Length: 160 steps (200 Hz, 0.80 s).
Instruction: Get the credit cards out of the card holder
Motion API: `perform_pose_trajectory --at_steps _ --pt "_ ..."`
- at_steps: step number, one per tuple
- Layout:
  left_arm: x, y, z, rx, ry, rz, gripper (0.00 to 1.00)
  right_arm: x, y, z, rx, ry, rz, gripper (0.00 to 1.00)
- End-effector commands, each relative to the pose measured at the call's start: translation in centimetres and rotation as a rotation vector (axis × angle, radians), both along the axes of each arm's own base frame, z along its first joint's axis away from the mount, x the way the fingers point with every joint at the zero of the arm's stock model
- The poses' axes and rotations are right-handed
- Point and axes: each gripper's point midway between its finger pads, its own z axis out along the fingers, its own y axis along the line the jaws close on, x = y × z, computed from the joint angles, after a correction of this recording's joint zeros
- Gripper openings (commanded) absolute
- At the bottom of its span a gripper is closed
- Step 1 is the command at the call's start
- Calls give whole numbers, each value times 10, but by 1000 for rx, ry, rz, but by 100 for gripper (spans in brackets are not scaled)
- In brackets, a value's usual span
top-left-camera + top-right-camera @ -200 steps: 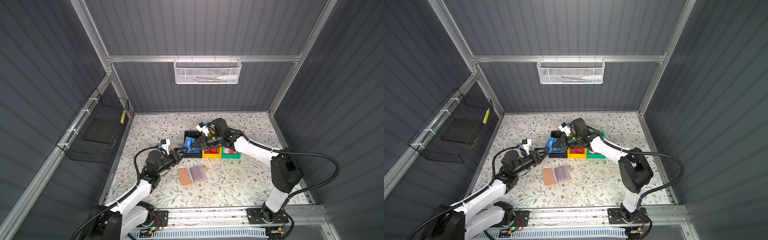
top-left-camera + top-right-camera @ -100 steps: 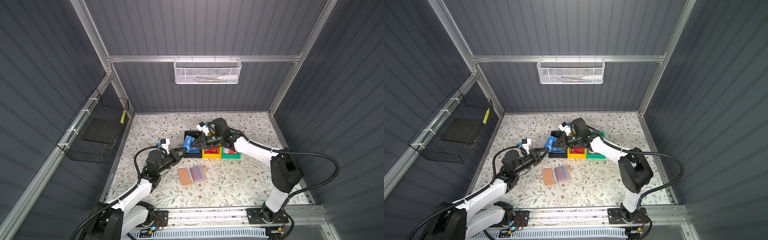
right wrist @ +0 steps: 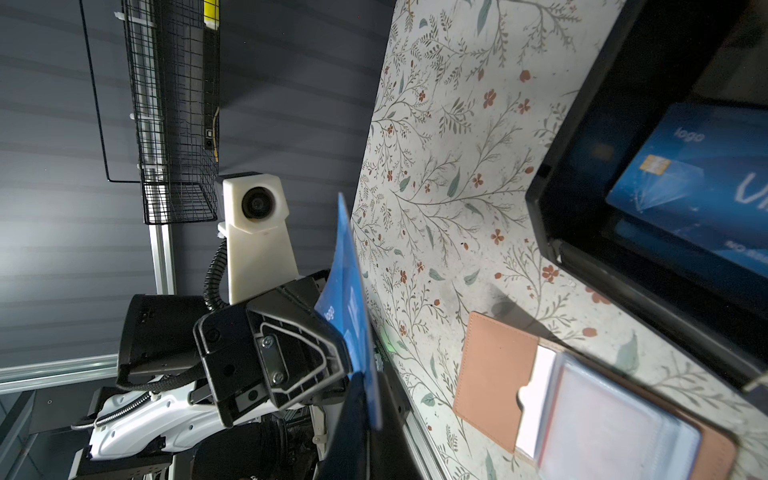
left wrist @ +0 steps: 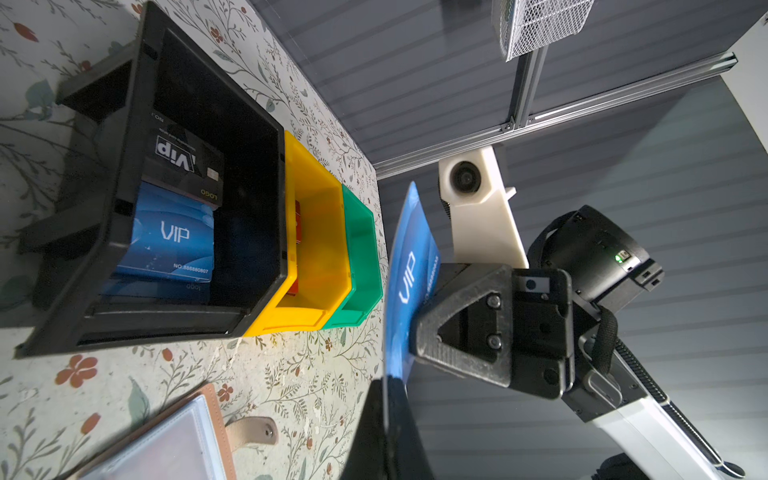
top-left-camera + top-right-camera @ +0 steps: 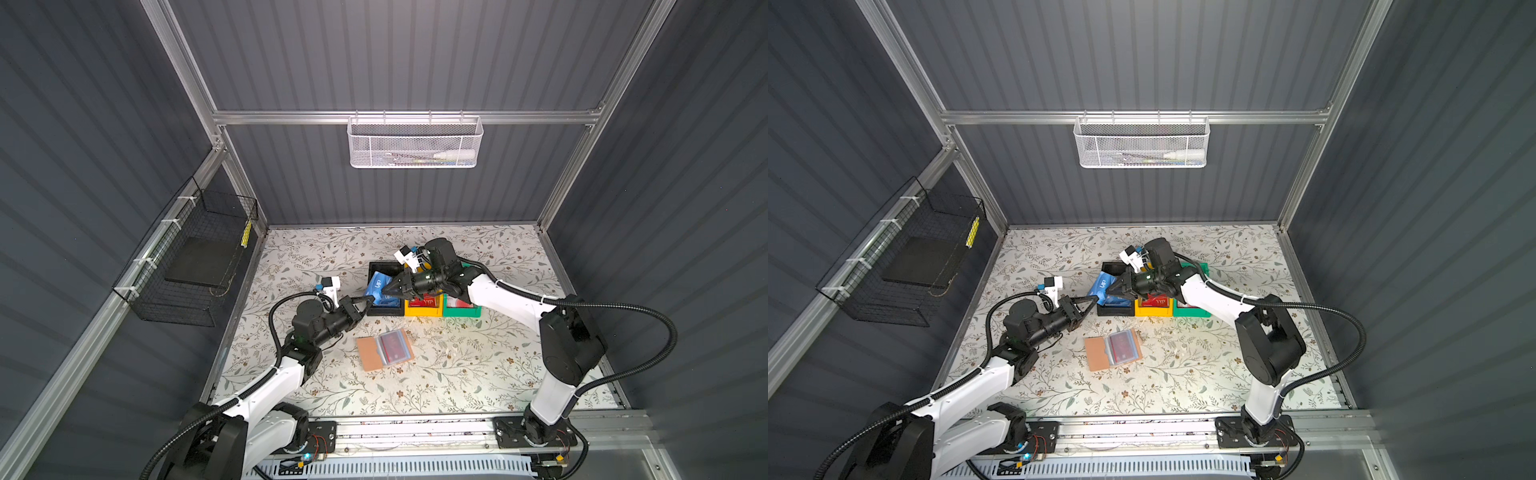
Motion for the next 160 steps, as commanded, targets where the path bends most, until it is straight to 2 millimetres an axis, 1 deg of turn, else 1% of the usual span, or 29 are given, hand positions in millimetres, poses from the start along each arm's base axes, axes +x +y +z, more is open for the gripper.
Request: perform_pose_trajectory --at_steps 1,13,34,59,79,97,107,116,125,143,160 --pt "-1 -2 -2 44 6 -14 0 -13 4 6 41 7 68 22" --pt "-2 -2 -1 54 11 -23 0 -11 0 4 31 7 65 29" --pt "-5 -3 -1 75 20 -50 0 -8 -14 4 4 -2 68 34" --pt "-9 -4 -1 95 34 -94 0 -6 -34 4 -48 -1 94 40" --pt "-12 -8 2 107 41 -155 0 -6 -52 4 -110 3 134 44" --pt "-14 -13 8 121 33 -221 0 -6 -66 7 -140 5 176 47" --pt "-17 -20 14 123 22 -280 0 -8 -69 15 -109 11 214 48" --pt "-19 -24 17 126 16 -333 0 -10 -69 26 -66 16 247 49" --pt "-21 -30 22 126 0 -390 0 -10 -68 32 -53 7 261 49" --pt "-23 -39 30 123 -6 -487 0 -7 -65 37 -41 -9 279 49" --pt "-26 -43 30 137 -2 -558 0 -3 -64 39 -51 -15 295 50"
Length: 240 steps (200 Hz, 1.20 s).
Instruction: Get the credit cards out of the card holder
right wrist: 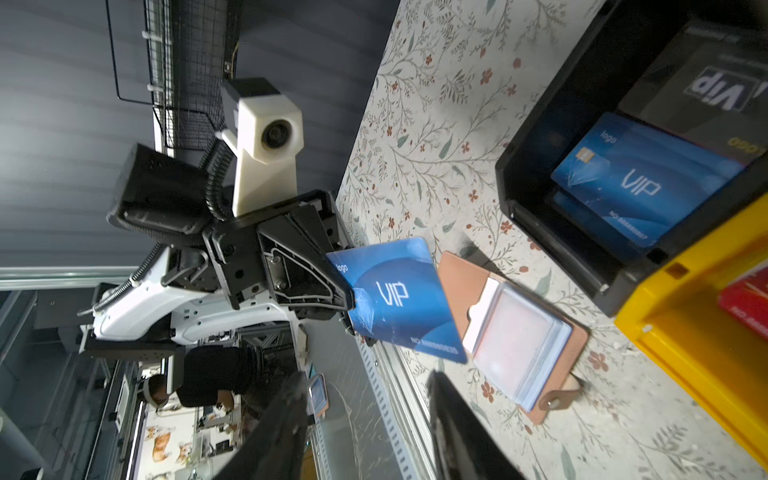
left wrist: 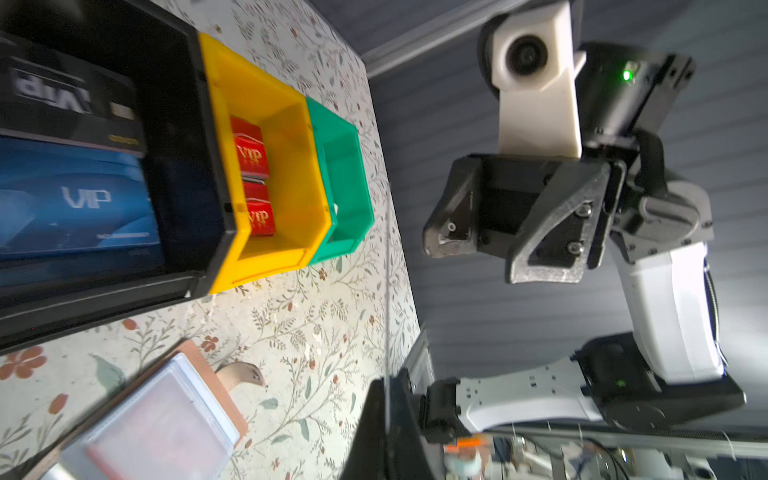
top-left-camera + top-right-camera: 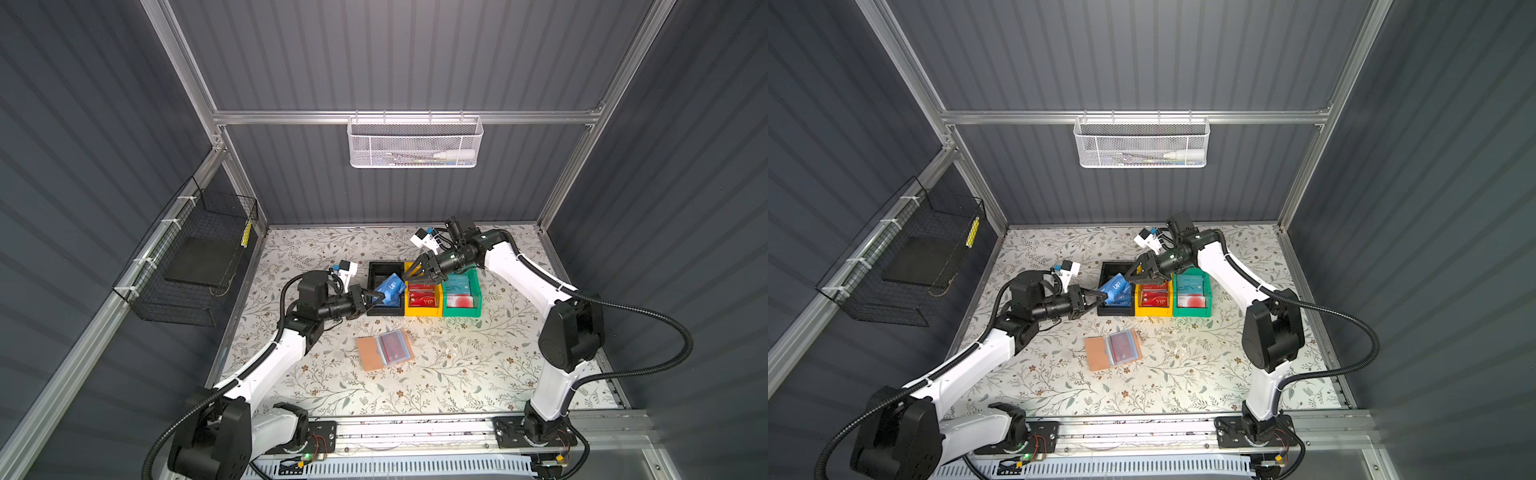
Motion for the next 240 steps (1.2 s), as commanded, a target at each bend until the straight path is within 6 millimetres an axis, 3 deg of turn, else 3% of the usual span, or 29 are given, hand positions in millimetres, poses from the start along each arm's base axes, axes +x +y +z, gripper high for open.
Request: perform_pose_trajectory --at_steps 1,35,155,197,240 --pt "-20 -8 6 4 -14 -183 0 -13 -1 2 2 41 76 50" --pt "-23 -10 16 16 -45 -226 0 -7 1 5 -19 18 95 49" --pt "-29 -10 9 10 -38 -258 0 -2 -12 -6 -96 -28 76 49" --pt "-26 -10 1 18 -22 -253 0 -9 -10 -10 -70 -7 88 42" --pt "-24 -11 5 13 -35 -250 0 -13 -6 -11 -28 5 99 36"
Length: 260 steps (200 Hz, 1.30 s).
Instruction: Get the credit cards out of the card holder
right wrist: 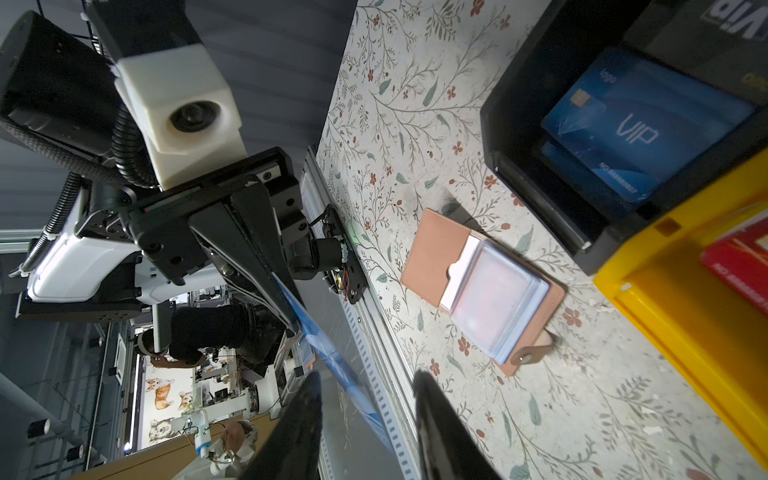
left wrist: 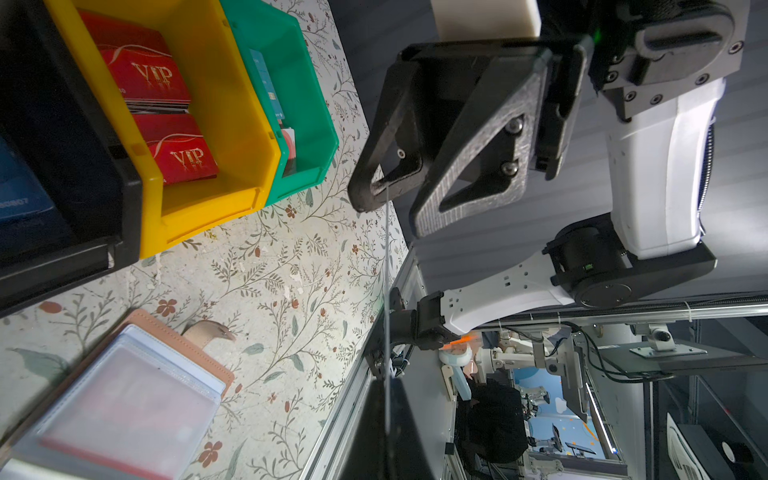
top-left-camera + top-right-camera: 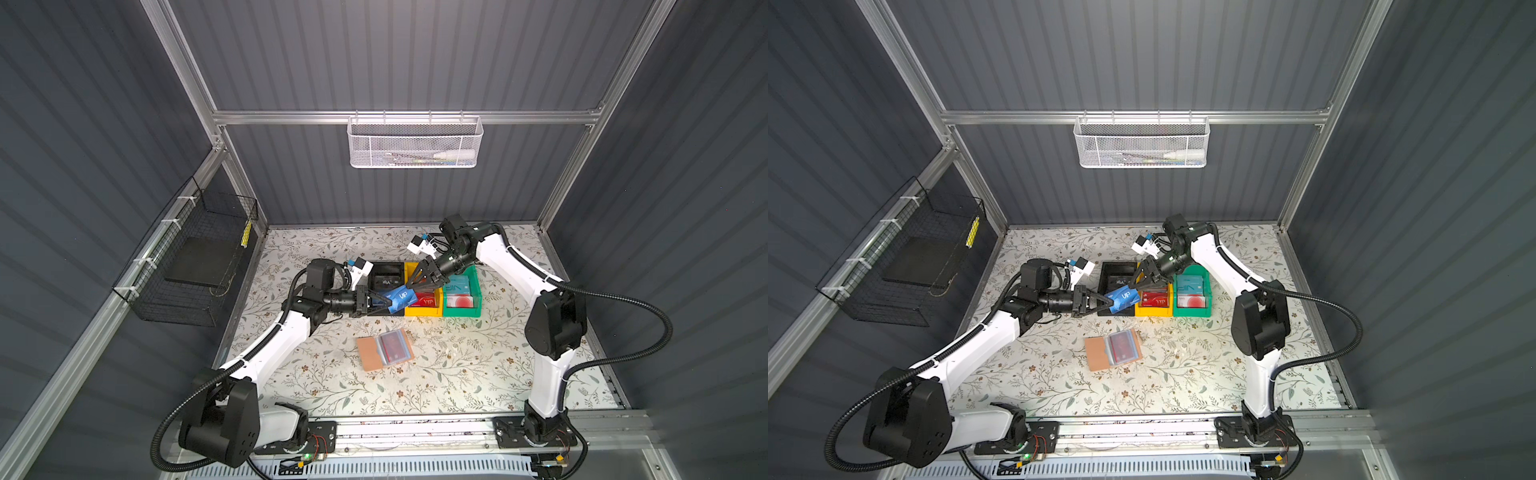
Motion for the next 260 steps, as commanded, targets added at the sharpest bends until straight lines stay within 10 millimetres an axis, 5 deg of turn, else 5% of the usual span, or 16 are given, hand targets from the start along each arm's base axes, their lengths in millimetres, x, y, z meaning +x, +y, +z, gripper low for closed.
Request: perform_pose_trajectory --at_steps 1,37,82,111,134,221,260 --pt "0 -1 5 -11 -27 -19 0 -7 3 14 63 -15 20 36" --pt "1 -1 -7 3 5 -14 0 -13 5 22 124 -14 37 26" --pt "6 -2 -14 16 26 -4 0 -20 5 28 181 -10 47 0" --pt "9 1 -19 47 28 16 45 -21 4 26 189 -18 33 0" --pt "11 2 -19 64 20 29 59 -19 4 24 203 -40 1 0" --pt "20 7 -6 30 -32 132 70 13 6 6 149 -188 -283 0" --pt "23 11 -12 28 -20 189 70 22 9 18 191 -293 -375 0"
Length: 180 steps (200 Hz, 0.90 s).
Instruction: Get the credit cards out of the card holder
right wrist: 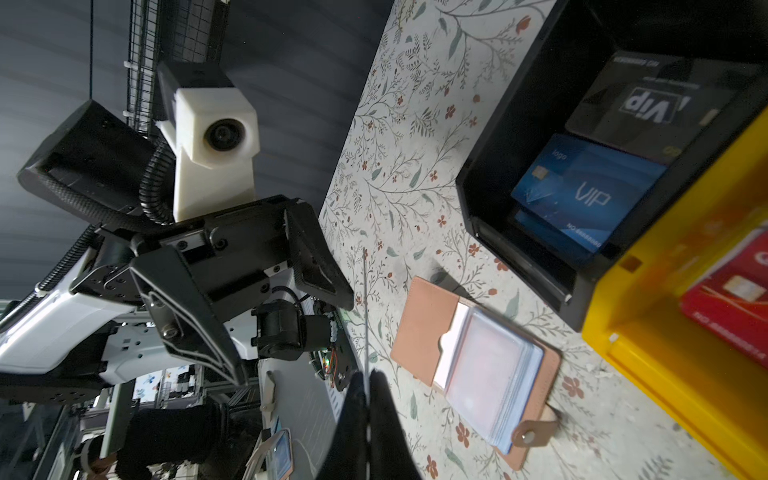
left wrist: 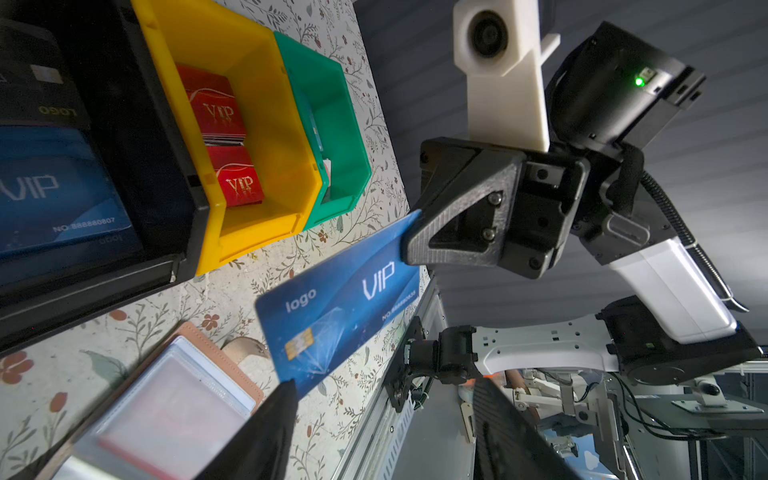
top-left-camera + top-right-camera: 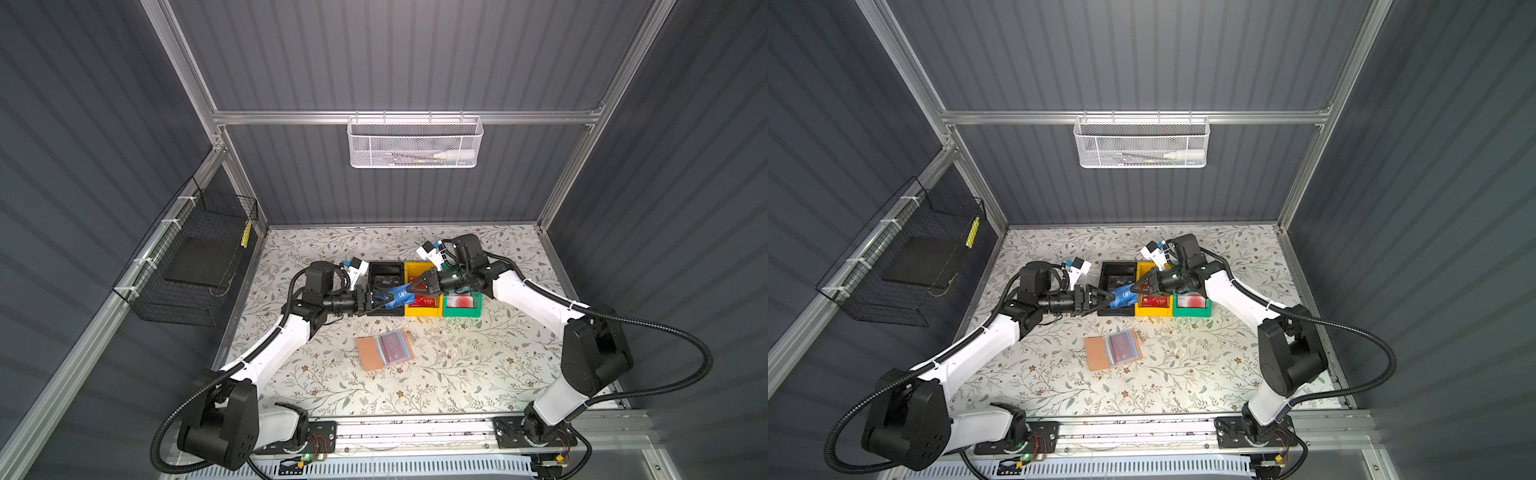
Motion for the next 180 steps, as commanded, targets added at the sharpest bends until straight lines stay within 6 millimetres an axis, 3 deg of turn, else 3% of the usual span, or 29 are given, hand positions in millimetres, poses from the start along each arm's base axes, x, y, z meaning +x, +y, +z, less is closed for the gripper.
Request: perform_pose_trajectory --at_steps 1,35,76,112,180 --pt "5 5 2 -9 -12 57 70 19 3 29 64 -125 -103 0" --pt "6 9 -1 -19 -23 99 72 26 -1 48 104 -183 -172 0" --pt "19 13 6 -50 -63 185 72 30 0 55 149 -171 -213 0" --pt "41 20 15 -134 -97 316 71 31 9 53 186 -164 -217 0" --pt "59 12 21 -233 -92 330 64 32 21 48 181 -162 -195 0"
